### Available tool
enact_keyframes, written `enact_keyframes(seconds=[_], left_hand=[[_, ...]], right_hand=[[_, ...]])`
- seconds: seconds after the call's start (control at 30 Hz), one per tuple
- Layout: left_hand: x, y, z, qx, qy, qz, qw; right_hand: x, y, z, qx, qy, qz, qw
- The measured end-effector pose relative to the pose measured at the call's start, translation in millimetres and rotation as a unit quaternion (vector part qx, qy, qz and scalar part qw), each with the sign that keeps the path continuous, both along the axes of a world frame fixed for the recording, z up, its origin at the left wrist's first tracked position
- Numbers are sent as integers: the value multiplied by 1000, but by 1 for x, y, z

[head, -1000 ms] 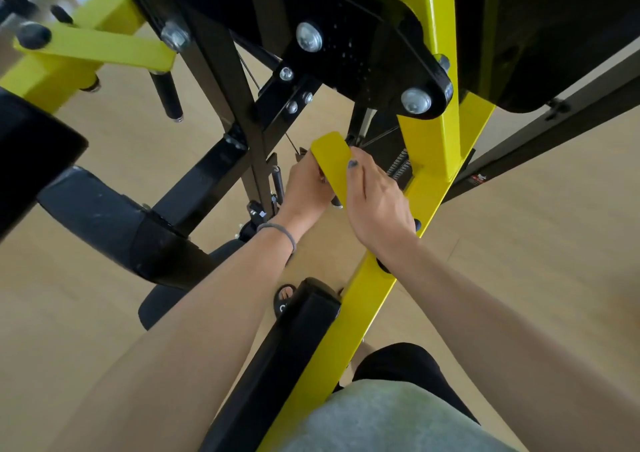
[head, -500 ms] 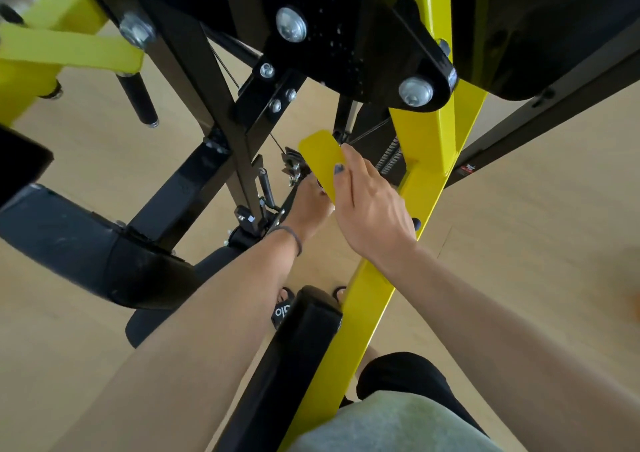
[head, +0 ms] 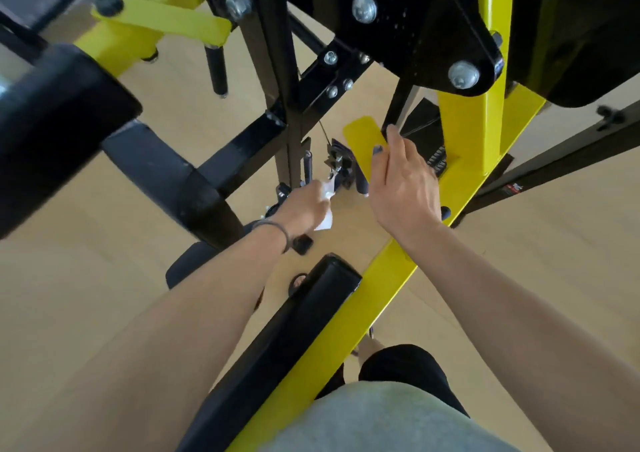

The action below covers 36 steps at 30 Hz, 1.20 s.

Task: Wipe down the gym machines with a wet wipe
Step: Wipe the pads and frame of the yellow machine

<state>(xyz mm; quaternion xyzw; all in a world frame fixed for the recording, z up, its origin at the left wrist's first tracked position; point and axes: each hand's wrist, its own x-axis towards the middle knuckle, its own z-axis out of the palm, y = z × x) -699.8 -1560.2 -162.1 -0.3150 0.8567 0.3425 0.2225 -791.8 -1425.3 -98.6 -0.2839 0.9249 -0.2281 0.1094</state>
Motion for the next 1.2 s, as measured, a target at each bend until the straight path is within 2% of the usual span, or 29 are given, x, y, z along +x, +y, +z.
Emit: enact_keyframes(seconds=[0.07, 0.13, 0.23, 0.3, 0.4, 0.47, 0.57, 0.67, 0.73, 0.8, 0.9, 0.97, 1.03, 1.13, 1.2], left_hand=[[19, 5, 33, -50, 34, -6, 998], [39, 5, 70, -163, 86, -51, 982], [66, -21, 115, -352, 177, -116, 912], [88, -55, 129, -398, 189, -125, 889], [123, -96, 129, -331, 211, -102, 914], [137, -107, 125, -281, 259, -124, 916], [154, -128, 114, -324, 271, -125, 898], [165, -163, 108, -327, 240, -42, 913], [166, -176, 110, -301, 226, -27, 926], [163, -165, 116, -293, 235, -63, 925], [165, -125, 114, -310, 254, -170, 900], [167, -124, 113, -306, 250, -188, 899], [165, -141, 116, -305, 246, -152, 908], [159, -171, 118, -291, 196, -69, 934], [153, -179, 118, -273, 198, -39, 940]], right_hand=[[5, 1, 2, 23, 55, 18, 998], [9, 0, 4, 26, 93, 23, 995], [26, -10, 16, -35, 110, 2, 993], [52, -27, 29, -99, 104, 12, 990], [106, -61, 48, -181, 19, 41, 982], [141, -84, 55, -211, -53, 37, 975], [185, -110, 56, -206, -113, 14, 972], [210, -127, 51, -189, -137, -9, 972], [217, -135, 50, -190, -141, -34, 971], [221, -138, 52, -204, -163, -62, 963], [222, -139, 57, -263, -201, -94, 939], [221, -139, 59, -297, -233, -126, 917], [220, -139, 60, -303, -254, -149, 906], [220, -140, 61, -311, -260, -154, 901], [220, -141, 60, -326, -260, -167, 893]])
